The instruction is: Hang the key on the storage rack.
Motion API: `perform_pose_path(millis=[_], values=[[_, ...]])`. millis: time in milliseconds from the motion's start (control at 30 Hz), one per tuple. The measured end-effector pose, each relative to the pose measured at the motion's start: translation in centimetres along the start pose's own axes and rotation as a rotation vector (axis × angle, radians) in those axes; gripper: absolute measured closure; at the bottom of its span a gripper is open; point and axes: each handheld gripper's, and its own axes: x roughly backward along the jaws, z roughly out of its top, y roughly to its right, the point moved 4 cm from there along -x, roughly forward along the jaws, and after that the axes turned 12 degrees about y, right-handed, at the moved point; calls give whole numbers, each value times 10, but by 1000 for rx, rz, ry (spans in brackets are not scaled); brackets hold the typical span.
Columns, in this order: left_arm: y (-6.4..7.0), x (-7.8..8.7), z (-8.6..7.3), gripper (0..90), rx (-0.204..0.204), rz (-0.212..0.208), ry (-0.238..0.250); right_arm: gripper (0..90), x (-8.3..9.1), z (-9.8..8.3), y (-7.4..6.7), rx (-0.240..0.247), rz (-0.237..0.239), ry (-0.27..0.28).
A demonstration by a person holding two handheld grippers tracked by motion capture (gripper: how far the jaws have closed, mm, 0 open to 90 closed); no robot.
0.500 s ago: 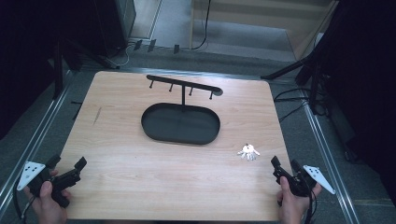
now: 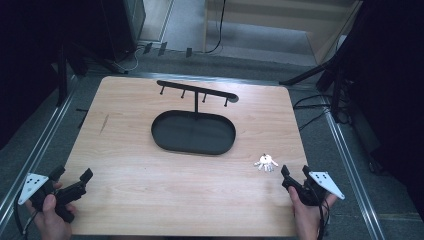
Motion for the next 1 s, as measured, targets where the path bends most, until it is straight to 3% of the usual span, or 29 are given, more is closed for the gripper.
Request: perform_pose_path(millis=[67,133,167,233,267,367,433,467,500,567,600,633,733,800,833,867,900,1000], values=[[0,0,0,0,0,-1,-1,208,-3,9,-8,28,22,-26],[0,0,0,0,3,-2,-1,203,-9,19,-13,-2,57,-105],[0,0,0,0,3,-2,-1,203,-9,19,-13,-2,57,-105],[0,0,0,0,4,-3,0,204,-16,29,-15,23,39,-159],[0,0,0,0,6,-4,-1,203,-24,35,-16,50,24,-223],[0,0,0,0,8,-5,0,204,-37,46,-20,98,1,-323],[0,0,0,0,10,-5,1,202,-45,52,-23,110,0,-386],[0,0,0,0,11,-5,2,202,-45,52,-23,110,0,-386],[0,1,0,0,11,-6,2,199,-54,56,-26,106,-16,-454],[0,1,0,0,11,-5,1,201,-63,59,-29,100,-31,-521],[0,1,0,0,11,-5,1,201,-63,59,-29,100,-31,-521],[0,1,0,0,13,-8,0,170,-72,61,-35,130,-34,-597],[-1,1,0,0,20,-7,-2,149,-83,63,-45,166,-61,-678],[-1,1,0,0,20,-7,-2,149,-86,63,-48,162,-69,-707],[-1,1,0,0,21,-8,-2,147,-91,62,-52,146,-71,-748],[-1,1,0,0,23,-8,-3,132,-98,56,-57,111,-71,-831],[-1,1,0,0,23,-8,-3,132,-98,56,-57,111,-71,-831],[-2,0,0,0,23,-10,-3,122,-109,41,-59,74,-119,-933]])
